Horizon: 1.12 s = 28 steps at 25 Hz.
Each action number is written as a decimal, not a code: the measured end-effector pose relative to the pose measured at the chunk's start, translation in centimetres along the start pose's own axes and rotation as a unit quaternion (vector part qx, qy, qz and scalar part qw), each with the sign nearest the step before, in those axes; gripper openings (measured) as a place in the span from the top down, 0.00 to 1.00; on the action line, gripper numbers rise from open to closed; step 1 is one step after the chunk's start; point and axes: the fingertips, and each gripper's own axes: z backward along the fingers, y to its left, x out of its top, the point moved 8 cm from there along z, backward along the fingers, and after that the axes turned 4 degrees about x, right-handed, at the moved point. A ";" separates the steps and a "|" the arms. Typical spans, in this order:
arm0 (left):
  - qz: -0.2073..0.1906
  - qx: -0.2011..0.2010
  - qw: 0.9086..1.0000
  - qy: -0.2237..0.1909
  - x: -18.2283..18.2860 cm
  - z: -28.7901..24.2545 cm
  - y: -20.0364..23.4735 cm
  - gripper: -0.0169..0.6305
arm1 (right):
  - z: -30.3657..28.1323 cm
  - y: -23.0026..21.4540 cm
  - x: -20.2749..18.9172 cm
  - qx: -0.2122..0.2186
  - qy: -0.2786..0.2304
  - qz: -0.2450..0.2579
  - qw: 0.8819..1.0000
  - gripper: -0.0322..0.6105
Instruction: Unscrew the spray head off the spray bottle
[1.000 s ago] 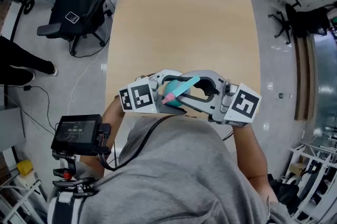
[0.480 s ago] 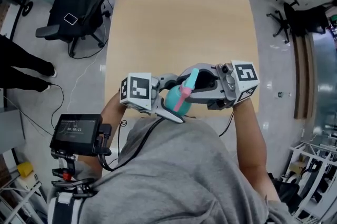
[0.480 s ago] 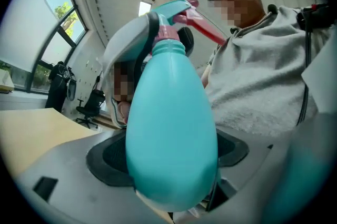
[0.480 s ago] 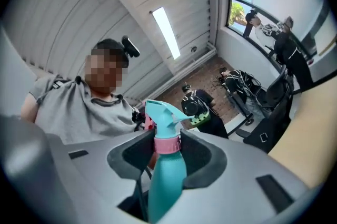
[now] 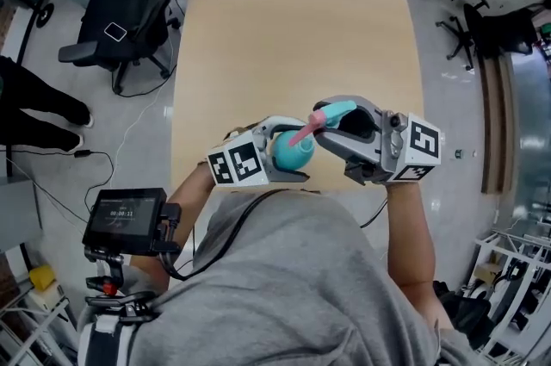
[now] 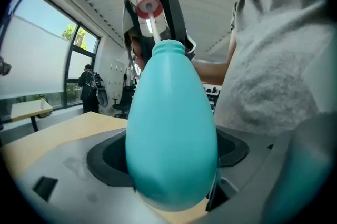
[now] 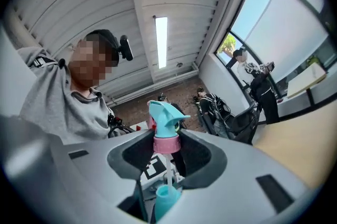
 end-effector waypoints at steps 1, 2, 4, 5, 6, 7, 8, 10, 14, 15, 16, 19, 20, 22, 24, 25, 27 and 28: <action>-0.005 0.021 1.000 0.006 -0.7 -0.2 0.3 0.32 | 0.3 0.0 0.4 -0.013 -0.006 0.008 1.000 0.71; -0.006 0.043 0.999 0.007 -1.6 -0.3 0.7 0.32 | 0.7 0.0 0.9 -0.027 -0.012 0.017 0.999 0.71; -0.003 0.090 0.996 0.004 -3.7 -0.7 1.6 0.32 | 1.4 0.0 1.7 -0.052 -0.021 0.031 0.998 0.71; -0.001 0.114 0.994 0.004 -5.0 -1.0 2.1 0.32 | 1.9 -0.1 2.1 -0.064 -0.025 0.035 0.997 0.71; 0.001 0.138 0.990 0.007 -6.4 -1.4 2.6 0.32 | 2.4 -0.2 2.5 -0.074 -0.030 0.037 0.996 0.71; 0.006 0.161 0.987 0.013 -7.8 -1.7 3.1 0.32 | 2.9 -0.3 2.8 -0.084 -0.035 0.038 0.995 0.71; 0.015 0.185 0.982 0.022 -9.3 -2.0 3.5 0.32 | 3.4 -0.4 3.0 -0.093 -0.039 0.037 0.994 0.71; 0.041 0.224 0.973 0.041 -12.4 -2.6 4.1 0.32 | 4.2 -0.6 3.0 -0.111 -0.043 0.030 0.992 0.71; 0.068 0.263 0.959 0.081 -17.1 -3.9 4.4 0.32 | 5.4 -1.5 1.7 -0.155 -0.025 0.006 0.988 0.71; 0.069 0.266 0.957 0.088 -17.8 -4.2 4.2 0.32 | 5.7 -1.9 1.0 -0.169 -0.016 -0.003 0.986 0.71; 0.069 0.269 0.956 0.095 -18.4 -4.4 3.9 0.32 | 5.9 -2.2 0.1 -0.183 -0.006 -0.015 0.983 0.71; 0.057 0.272 0.955 0.107 -19.0 -4.9 3.6 0.32 | 6.6 -3.5 -2.4 -0.221 0.031 -0.048 0.974 0.71; 0.052 0.271 0.955 0.109 -19.1 -5.0 3.6 0.32 | 6.9 -4.1 -3.3 -0.230 0.042 -0.060 0.970 0.71; 0.050 0.271 0.954 0.115 -19.5 -5.3 3.5 0.32 | 7.7 -5.3 -5.6 -0.246 0.059 -0.093 0.963 0.71; 0.058 0.271 0.953 0.124 -20.4 -6.0 3.5 0.32 | 9.3 -6.6 -8.5 -0.262 0.070 -0.133 0.953 0.71; 0.062 0.272 0.952 0.127 -20.9 -6.4 3.5 0.32 | 10.1 -7.3 -10.1 -0.270 0.077 -0.154 0.947 0.71; 0.067 0.273 0.951 0.131 -21.7 -6.3 3.4 0.32 | 10.7 -8.3 -13.2 -0.286 0.101 -0.187 0.934 0.71; 0.070 0.273 0.951 0.130 -22.0 -5.7 3.3 0.32 | 10.5 -8.6 -14.7 -0.293 0.116 -0.200 0.928 0.71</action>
